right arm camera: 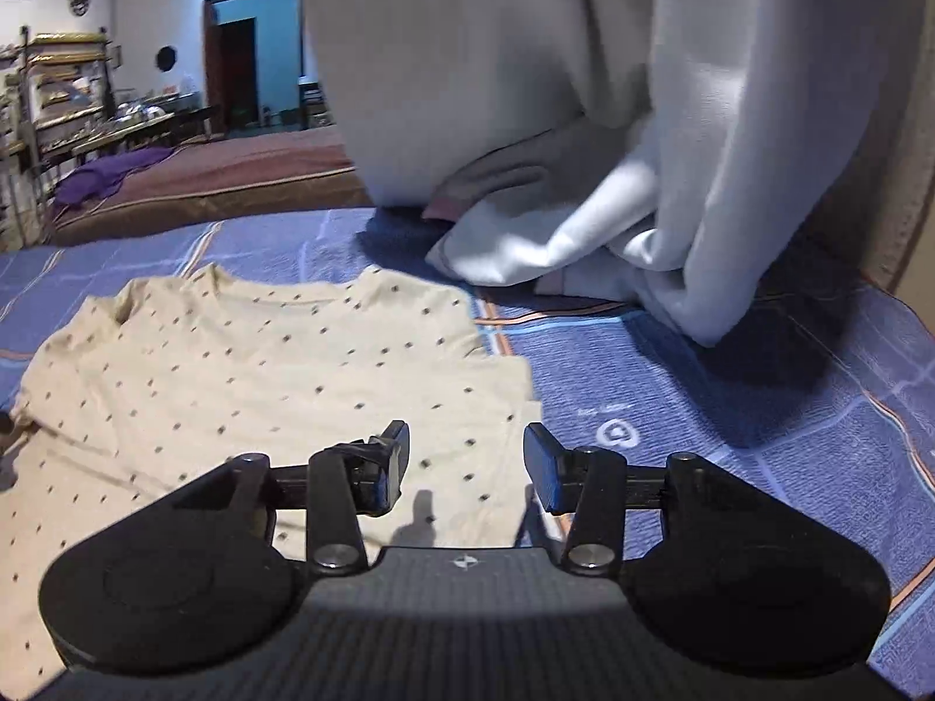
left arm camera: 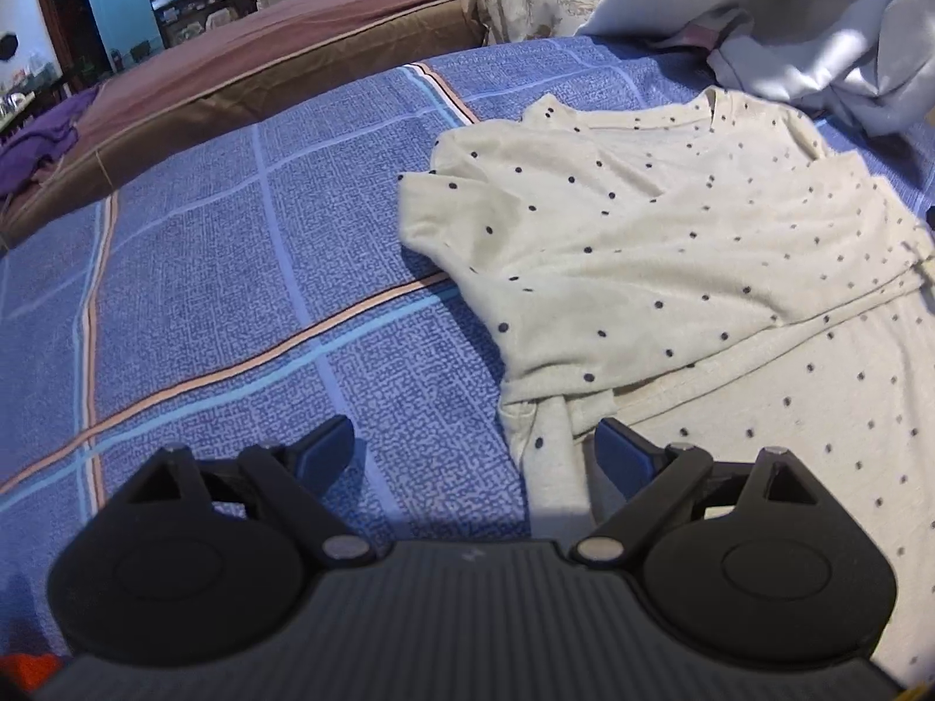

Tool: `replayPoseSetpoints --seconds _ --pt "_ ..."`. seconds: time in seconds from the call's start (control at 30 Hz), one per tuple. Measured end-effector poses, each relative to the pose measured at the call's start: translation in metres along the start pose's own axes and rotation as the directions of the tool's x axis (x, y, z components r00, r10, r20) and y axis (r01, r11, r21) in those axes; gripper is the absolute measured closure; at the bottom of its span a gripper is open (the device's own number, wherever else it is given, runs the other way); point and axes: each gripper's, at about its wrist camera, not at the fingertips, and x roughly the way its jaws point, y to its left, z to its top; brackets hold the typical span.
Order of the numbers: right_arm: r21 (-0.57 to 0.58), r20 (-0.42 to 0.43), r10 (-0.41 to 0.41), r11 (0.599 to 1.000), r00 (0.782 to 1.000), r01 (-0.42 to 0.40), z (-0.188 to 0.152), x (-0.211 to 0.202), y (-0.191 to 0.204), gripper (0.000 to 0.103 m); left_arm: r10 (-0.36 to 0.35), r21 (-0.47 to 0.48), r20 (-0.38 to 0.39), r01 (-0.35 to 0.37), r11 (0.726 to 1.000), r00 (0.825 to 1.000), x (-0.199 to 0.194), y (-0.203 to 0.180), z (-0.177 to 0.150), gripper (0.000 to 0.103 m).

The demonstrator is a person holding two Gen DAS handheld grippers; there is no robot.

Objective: Fold small clothes

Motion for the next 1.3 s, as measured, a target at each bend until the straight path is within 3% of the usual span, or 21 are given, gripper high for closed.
replayPoseSetpoints --seconds 0.03,0.1,0.2,0.23,0.3,0.43,0.57,0.7,0.77,0.83,0.93,1.0,1.07,1.13,1.2,1.3 --pt "-0.015 -0.033 0.010 1.000 0.999 -0.010 -0.006 0.003 0.003 0.032 0.028 0.016 -0.006 -0.028 0.999 1.000 0.004 -0.003 -0.001 0.013" --pt "-0.040 -0.090 -0.054 0.998 0.995 0.050 -0.015 0.012 0.008 0.032 0.049 0.010 -0.005 -0.049 0.999 0.999 0.008 -0.006 -0.002 0.014" --pt "-0.009 -0.081 -0.056 0.998 0.995 0.055 -0.022 0.010 0.010 0.032 -0.004 -0.007 0.028 0.004 1.000 1.000 0.002 -0.012 -0.003 0.014" --pt "0.014 -0.072 -0.044 0.999 0.996 0.045 -0.022 0.007 0.010 0.031 0.009 0.015 0.033 -0.009 1.000 0.999 0.003 -0.016 -0.004 0.014" --pt "0.017 -0.075 -0.042 0.999 0.996 0.043 -0.021 0.006 0.014 0.031 0.101 0.051 0.043 -0.104 0.993 0.994 0.009 -0.024 -0.005 0.019" --pt "-0.009 -0.080 -0.037 0.999 0.996 0.037 -0.023 0.005 0.022 0.027 0.161 -0.057 0.061 -0.158 0.986 0.985 0.011 -0.004 -0.010 0.018" --pt "0.005 -0.111 -0.043 0.999 0.993 0.044 -0.031 0.010 0.022 0.025 0.131 -0.217 0.054 -0.117 0.969 0.990 0.009 0.023 -0.031 0.014" --pt "0.013 -0.102 -0.053 0.998 0.993 0.054 -0.035 0.008 0.020 0.024 0.167 -0.177 0.045 -0.156 0.972 0.985 0.001 0.021 -0.033 0.008" --pt "0.025 -0.088 -0.049 0.998 0.995 0.052 -0.033 0.004 0.019 0.023 0.133 -0.215 0.022 -0.126 0.968 0.991 -0.011 0.028 -0.028 0.009" --pt "0.019 -0.066 -0.046 0.999 0.997 0.047 -0.030 -0.001 0.021 0.019 0.113 -0.222 0.063 -0.096 0.970 0.992 -0.030 0.033 -0.023 0.008" --pt "0.004 -0.040 -0.050 0.999 0.998 0.050 -0.029 -0.007 0.025 0.012 0.158 -0.249 0.176 -0.112 0.962 0.972 -0.047 0.046 -0.005 0.000" --pt "0.016 -0.031 -0.046 0.999 0.998 0.047 -0.029 -0.009 0.026 0.012 0.094 -0.275 0.193 -0.038 0.961 0.977 -0.034 0.059 0.024 0.004" --pt "0.037 -0.032 -0.041 0.998 0.999 0.042 -0.028 -0.010 0.027 0.012 0.034 -0.273 0.185 0.018 0.962 0.982 -0.011 0.061 0.059 0.012" --pt "0.062 -0.020 -0.035 0.997 0.999 0.036 -0.027 -0.014 0.029 0.012 0.031 -0.215 0.170 0.007 0.977 0.985 0.014 0.055 0.091 0.013" --pt "0.066 -0.006 -0.036 0.997 0.999 0.036 -0.025 -0.020 0.030 0.012 0.033 -0.120 0.109 -0.020 0.993 0.993 0.047 0.043 0.120 0.014" --pt "0.080 0.000 -0.052 0.995 0.999 0.052 -0.027 -0.028 0.027 0.008 -0.027 -0.039 0.016 0.028 0.999 1.000 0.081 0.026 0.139 0.020"
